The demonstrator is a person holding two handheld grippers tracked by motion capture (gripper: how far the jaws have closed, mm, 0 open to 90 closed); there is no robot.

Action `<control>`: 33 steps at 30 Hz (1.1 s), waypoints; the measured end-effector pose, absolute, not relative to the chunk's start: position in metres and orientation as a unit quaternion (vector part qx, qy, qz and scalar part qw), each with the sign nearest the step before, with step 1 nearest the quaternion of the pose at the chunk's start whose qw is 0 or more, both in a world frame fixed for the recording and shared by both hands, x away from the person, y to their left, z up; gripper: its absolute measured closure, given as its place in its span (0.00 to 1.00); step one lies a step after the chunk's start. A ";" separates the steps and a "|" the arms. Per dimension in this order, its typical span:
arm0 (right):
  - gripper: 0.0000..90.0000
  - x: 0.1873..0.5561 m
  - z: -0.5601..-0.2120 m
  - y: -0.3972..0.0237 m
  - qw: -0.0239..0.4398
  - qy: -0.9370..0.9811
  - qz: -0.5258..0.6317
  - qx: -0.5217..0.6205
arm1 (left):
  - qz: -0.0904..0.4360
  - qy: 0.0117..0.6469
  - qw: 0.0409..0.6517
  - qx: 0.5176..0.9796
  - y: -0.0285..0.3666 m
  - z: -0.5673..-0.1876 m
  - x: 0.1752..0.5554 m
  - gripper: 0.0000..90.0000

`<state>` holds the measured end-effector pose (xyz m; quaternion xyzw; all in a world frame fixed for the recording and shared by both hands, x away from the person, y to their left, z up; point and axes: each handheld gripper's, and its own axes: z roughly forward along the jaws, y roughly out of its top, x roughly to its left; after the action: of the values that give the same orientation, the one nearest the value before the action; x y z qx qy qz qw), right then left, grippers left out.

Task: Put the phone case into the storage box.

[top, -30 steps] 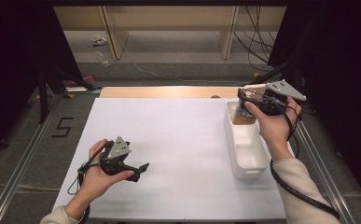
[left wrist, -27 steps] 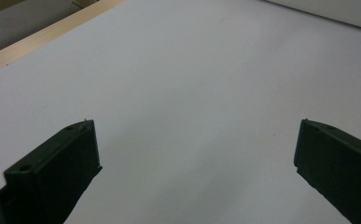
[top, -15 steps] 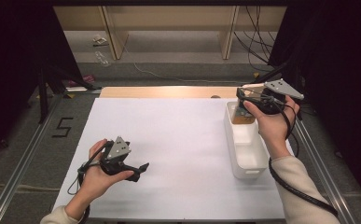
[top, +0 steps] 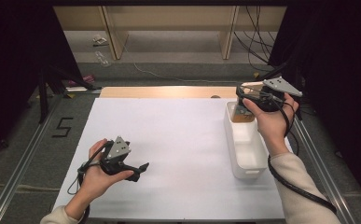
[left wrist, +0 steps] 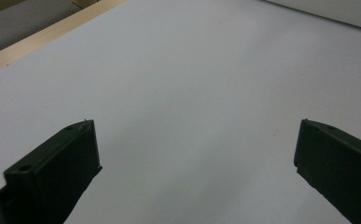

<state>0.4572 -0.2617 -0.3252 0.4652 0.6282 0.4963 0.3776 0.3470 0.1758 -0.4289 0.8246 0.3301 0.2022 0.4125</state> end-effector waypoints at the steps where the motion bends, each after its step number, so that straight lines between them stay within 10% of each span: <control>1: 0.14 0.458 -0.325 -0.262 0.377 0.628 0.496 0.465 | 0.203 0.330 0.413 0.824 0.176 -0.429 0.347 0.00; 33: 0.14 0.471 -0.325 -0.263 0.381 0.629 0.486 0.472 | 0.202 0.329 0.414 0.824 0.176 -0.429 0.347 0.00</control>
<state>0.4712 -0.2626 -0.3246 0.4725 0.6287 0.4862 0.3809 0.3472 0.1758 -0.4290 0.8245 0.3292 0.2021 0.4135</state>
